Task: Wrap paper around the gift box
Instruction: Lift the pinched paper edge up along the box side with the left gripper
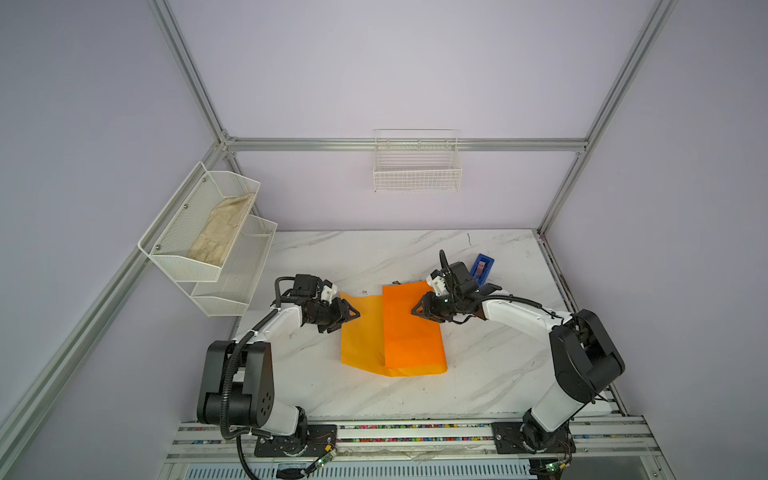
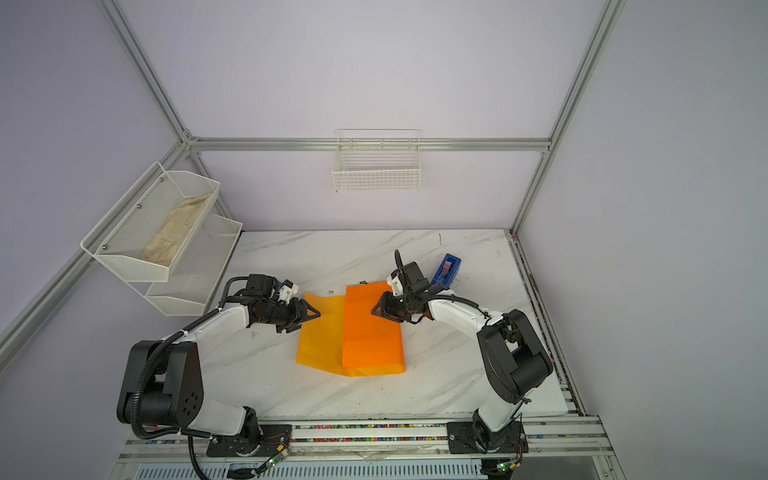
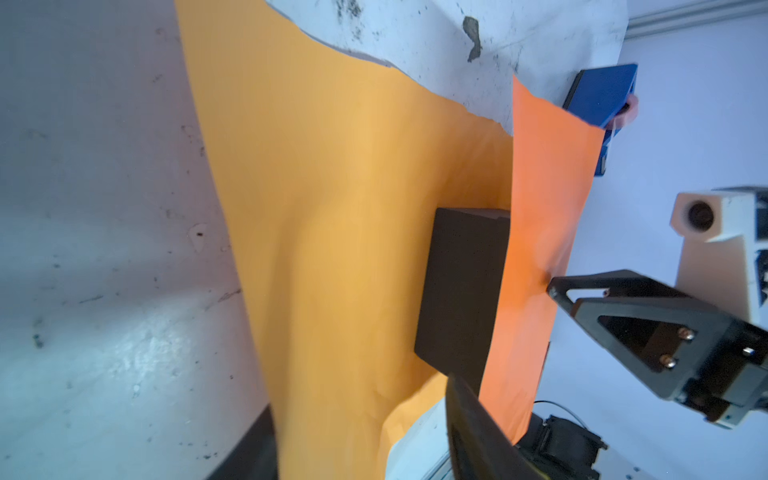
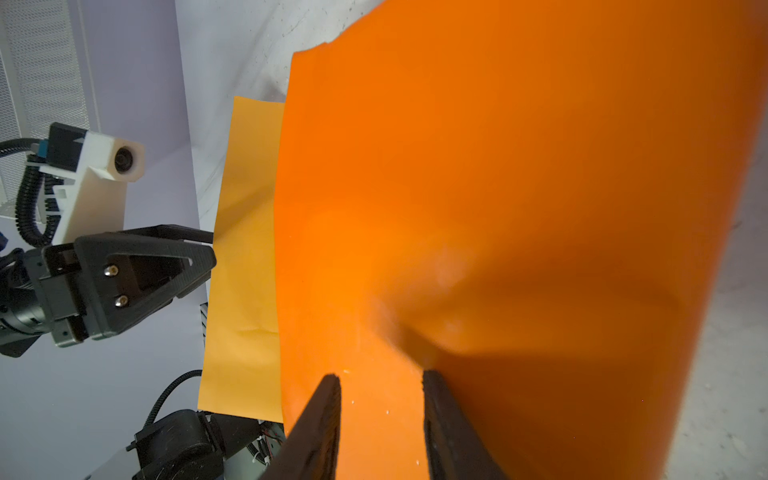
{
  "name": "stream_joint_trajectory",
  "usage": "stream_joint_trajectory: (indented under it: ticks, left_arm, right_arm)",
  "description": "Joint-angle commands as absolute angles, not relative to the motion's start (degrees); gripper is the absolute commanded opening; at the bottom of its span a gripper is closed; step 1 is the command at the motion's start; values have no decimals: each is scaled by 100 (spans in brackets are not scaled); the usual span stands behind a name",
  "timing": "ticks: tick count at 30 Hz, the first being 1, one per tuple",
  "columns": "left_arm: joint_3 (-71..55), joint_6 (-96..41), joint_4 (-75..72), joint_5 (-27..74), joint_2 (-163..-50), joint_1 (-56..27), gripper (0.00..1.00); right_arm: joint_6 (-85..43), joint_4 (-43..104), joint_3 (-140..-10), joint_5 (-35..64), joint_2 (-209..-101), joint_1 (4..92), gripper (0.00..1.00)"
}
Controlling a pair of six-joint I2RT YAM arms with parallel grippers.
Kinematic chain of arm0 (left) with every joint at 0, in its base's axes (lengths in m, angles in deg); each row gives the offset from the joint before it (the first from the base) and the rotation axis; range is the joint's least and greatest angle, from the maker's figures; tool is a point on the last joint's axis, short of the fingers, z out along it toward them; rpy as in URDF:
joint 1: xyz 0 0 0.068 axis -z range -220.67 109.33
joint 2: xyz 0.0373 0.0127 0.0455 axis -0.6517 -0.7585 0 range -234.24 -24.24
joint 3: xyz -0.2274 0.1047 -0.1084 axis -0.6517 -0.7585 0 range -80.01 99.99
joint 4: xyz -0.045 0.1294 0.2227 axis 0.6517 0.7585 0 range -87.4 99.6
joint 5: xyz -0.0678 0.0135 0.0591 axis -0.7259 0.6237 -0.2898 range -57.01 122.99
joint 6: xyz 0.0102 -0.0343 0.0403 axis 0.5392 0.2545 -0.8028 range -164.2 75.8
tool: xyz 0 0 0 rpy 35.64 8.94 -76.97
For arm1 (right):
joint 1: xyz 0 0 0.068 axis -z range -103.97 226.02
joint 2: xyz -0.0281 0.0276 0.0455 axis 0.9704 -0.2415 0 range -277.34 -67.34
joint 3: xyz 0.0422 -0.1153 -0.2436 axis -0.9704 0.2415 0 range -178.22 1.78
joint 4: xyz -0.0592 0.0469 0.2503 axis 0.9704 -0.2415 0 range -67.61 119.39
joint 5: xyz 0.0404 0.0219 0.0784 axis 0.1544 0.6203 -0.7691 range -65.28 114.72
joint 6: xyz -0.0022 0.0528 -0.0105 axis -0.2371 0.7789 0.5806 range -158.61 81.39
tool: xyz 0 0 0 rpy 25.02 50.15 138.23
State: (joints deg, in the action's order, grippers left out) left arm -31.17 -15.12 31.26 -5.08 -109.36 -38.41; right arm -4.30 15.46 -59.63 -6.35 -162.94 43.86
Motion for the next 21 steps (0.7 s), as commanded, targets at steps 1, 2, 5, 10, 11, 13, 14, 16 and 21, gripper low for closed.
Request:
stream_joint_trajectory:
  ticks: [1, 2, 5, 10, 11, 13, 14, 16, 21]
  left_arm:
    - [-3305, -1511, 3035, -823, -10929, -3875, 42]
    - [-3314, -1510, 3084, -778, -10892, -3875, 38]
    - [-3324, -1544, 3259, -582, -10716, -3874, 24]
    - [-3280, -1592, 3413, -647, -10579, -3857, 6]
    - [-3258, -1590, 3448, -661, -10580, -3849, 5]
    - [-3201, -1551, 3476, -723, -10354, -3823, 1]
    - [-3160, -1509, 3481, -775, -10297, -3796, 0]
    - [-3057, -1397, 3478, -875, -10215, -3746, 0]
    - [-2659, -1050, 3497, -1176, -10158, -3503, 0]
  right_arm:
    - [-486, 945, -5895, -393, -16543, 4368, 37]
    - [-486, 944, -5896, -389, -16543, 4370, 37]
    - [-479, 961, -5879, -388, -16539, 4368, 37]
    - [-479, 962, -5887, -394, -16569, 4368, 38]
    - [-491, 962, -5886, -394, -16578, 4368, 37]
    - [-481, 966, -5880, -396, -16571, 4368, 37]
    - [-476, 970, -5878, -406, -16572, 4368, 37]
    - [-476, 979, -5870, -403, -16571, 4368, 38]
    - [-464, 1006, -5838, -414, -16570, 4368, 37]
